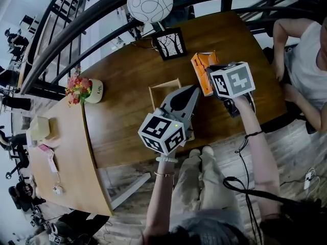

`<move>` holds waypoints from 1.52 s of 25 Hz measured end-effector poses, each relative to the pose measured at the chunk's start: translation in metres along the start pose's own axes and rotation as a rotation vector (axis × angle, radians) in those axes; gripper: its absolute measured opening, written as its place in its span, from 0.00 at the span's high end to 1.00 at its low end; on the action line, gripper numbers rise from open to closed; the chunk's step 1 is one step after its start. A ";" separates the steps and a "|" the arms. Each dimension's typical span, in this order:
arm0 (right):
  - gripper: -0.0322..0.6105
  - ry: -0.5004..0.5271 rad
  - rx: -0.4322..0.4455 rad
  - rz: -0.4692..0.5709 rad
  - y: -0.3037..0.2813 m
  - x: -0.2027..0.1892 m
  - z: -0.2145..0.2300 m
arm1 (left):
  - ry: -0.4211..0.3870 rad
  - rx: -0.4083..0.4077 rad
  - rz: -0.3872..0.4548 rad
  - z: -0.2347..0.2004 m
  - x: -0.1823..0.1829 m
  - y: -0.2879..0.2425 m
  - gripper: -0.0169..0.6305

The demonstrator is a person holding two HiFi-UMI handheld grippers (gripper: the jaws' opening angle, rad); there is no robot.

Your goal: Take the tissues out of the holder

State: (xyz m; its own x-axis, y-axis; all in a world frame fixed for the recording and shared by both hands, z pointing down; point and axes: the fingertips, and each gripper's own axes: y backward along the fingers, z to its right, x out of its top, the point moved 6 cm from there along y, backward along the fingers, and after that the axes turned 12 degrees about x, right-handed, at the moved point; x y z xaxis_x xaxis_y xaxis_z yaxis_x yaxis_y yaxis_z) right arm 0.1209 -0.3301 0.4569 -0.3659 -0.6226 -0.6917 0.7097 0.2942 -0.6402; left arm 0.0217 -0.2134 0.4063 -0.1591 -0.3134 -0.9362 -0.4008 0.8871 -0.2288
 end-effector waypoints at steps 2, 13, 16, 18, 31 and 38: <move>0.93 0.000 -0.005 -0.003 -0.003 0.000 0.003 | -0.003 -0.002 -0.005 -0.003 0.001 -0.006 0.96; 0.93 -0.005 0.012 -0.050 -0.017 0.000 0.002 | -0.003 -0.007 -0.037 -0.009 -0.001 -0.016 0.96; 0.93 -0.014 0.014 -0.074 -0.023 0.000 0.000 | -0.002 -0.009 -0.037 -0.010 -0.001 -0.017 0.96; 0.93 -0.013 0.015 -0.090 -0.027 0.001 -0.002 | -0.003 -0.010 -0.038 -0.012 -0.001 -0.018 0.96; 0.81 -0.049 0.003 0.011 -0.022 0.001 -0.014 | 0.016 -0.017 -0.009 -0.019 0.010 -0.009 0.96; 0.81 -0.115 0.084 0.212 0.014 0.014 -0.038 | 0.006 -0.015 0.035 -0.016 0.024 0.008 0.96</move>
State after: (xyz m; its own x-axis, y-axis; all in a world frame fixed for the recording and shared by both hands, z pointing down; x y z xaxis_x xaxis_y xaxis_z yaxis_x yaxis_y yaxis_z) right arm 0.1030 -0.3073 0.4252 -0.1361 -0.6337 -0.7615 0.8126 0.3683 -0.4517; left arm -0.0003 -0.2195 0.3860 -0.1789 -0.2842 -0.9419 -0.4081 0.8926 -0.1918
